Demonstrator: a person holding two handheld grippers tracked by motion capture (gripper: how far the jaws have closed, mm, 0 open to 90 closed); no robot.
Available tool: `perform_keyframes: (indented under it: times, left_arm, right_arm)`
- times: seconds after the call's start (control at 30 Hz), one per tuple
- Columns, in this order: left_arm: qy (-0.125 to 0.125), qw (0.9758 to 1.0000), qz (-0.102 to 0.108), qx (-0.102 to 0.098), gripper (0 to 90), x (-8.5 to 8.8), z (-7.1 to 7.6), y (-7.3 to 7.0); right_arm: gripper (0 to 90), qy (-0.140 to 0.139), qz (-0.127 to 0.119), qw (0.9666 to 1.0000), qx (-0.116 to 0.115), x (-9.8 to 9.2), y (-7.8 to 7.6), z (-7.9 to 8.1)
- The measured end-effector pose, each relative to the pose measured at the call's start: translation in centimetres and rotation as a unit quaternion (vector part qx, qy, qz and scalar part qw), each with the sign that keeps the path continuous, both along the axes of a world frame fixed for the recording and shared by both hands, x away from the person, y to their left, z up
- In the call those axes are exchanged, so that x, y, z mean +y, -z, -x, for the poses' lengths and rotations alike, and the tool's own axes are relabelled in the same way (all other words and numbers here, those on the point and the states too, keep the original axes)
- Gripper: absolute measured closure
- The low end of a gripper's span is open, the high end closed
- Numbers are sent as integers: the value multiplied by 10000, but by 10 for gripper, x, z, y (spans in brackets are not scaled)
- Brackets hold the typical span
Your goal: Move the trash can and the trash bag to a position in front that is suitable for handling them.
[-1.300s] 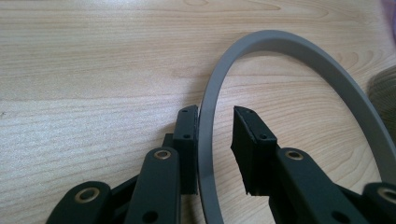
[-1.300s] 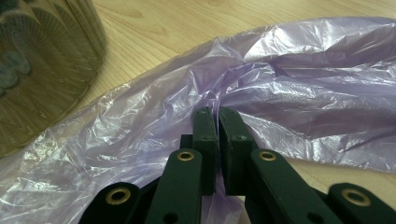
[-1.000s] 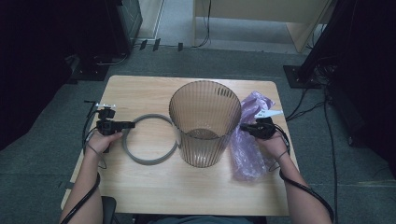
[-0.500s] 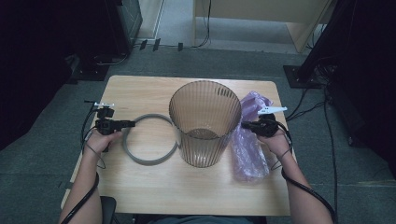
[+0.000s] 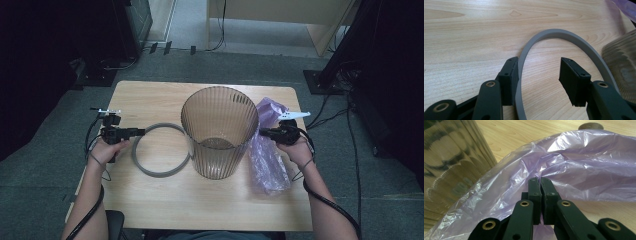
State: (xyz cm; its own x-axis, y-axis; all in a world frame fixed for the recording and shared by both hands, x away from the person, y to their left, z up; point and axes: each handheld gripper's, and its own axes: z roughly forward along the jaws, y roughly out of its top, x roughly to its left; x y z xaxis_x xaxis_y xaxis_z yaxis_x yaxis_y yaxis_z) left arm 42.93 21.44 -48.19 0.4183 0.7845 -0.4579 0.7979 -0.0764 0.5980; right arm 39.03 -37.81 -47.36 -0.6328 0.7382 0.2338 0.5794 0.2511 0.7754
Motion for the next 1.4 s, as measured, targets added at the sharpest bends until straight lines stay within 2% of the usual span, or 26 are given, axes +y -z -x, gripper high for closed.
perform_keyframes:
  times: [0.2,0.73,0.87,1.4]
  left_arm:
    - [69,10000,28,-18,460,-4,1,-5]
    - [202,9998,51,11,424,-16,2,-13]
    - [240,9997,-4,51,405,-20,2,-15]
    - [445,9990,-33,65,382,-34,3,-22]
  right_arm:
    - [897,32,-90,9998,155,-2,-6,0]
    - [898,-31,-158,9998,151,-5,-20,4]
    - [899,-63,-175,9995,254,-5,-23,4]
    - [900,-93,-269,9990,331,-4,-36,6]
